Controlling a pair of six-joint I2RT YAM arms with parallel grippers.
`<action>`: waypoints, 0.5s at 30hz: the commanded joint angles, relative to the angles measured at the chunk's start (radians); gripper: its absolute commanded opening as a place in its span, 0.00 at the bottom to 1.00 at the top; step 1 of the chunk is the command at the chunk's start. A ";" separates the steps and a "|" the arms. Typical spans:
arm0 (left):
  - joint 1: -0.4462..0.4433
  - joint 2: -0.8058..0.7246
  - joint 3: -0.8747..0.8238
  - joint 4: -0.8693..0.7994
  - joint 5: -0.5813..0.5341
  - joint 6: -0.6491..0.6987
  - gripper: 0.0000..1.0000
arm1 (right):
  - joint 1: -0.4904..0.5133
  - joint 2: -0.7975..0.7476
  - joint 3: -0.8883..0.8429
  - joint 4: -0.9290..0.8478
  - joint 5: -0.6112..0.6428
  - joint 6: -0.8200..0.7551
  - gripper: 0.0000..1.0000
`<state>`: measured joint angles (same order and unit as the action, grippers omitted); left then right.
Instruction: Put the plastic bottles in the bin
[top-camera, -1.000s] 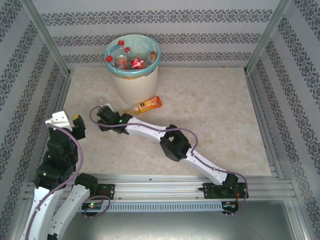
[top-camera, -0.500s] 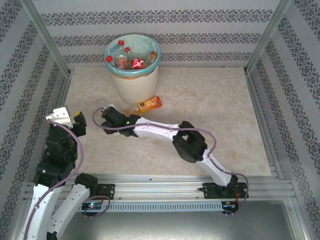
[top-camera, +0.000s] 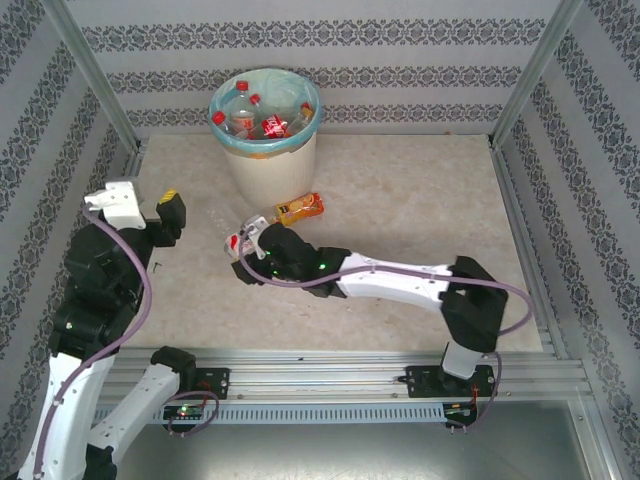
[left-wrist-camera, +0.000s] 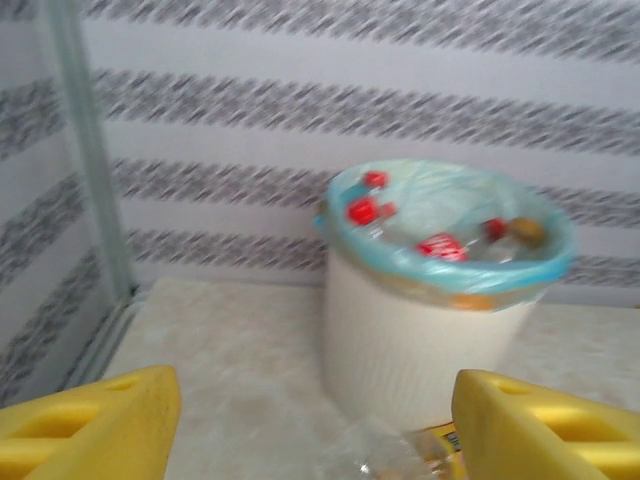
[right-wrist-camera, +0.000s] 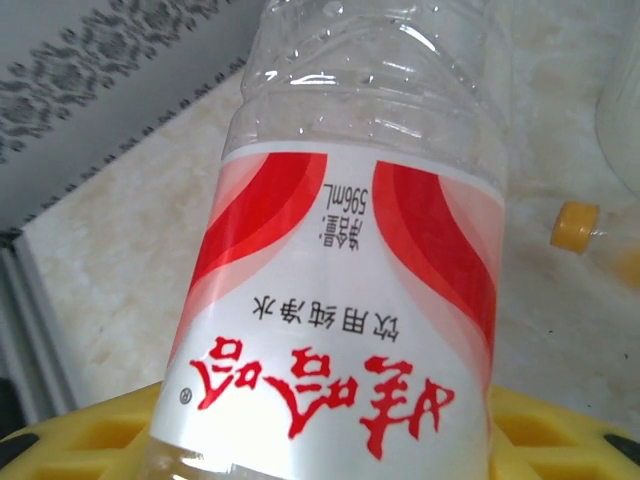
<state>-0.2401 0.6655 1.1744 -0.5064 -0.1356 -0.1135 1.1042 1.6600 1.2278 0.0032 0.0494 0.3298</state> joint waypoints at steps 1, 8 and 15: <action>0.009 0.026 0.055 0.068 0.247 -0.043 0.76 | 0.003 -0.139 -0.065 0.060 -0.010 -0.064 0.54; 0.009 0.106 0.107 0.160 0.552 -0.159 0.81 | -0.044 -0.360 -0.184 0.060 0.054 -0.074 0.53; 0.009 0.183 0.062 0.354 0.732 -0.319 0.83 | -0.135 -0.576 -0.299 0.079 0.052 -0.068 0.52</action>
<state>-0.2401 0.8333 1.2533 -0.2981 0.4660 -0.3244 0.9989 1.1561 0.9688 0.0448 0.0849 0.2764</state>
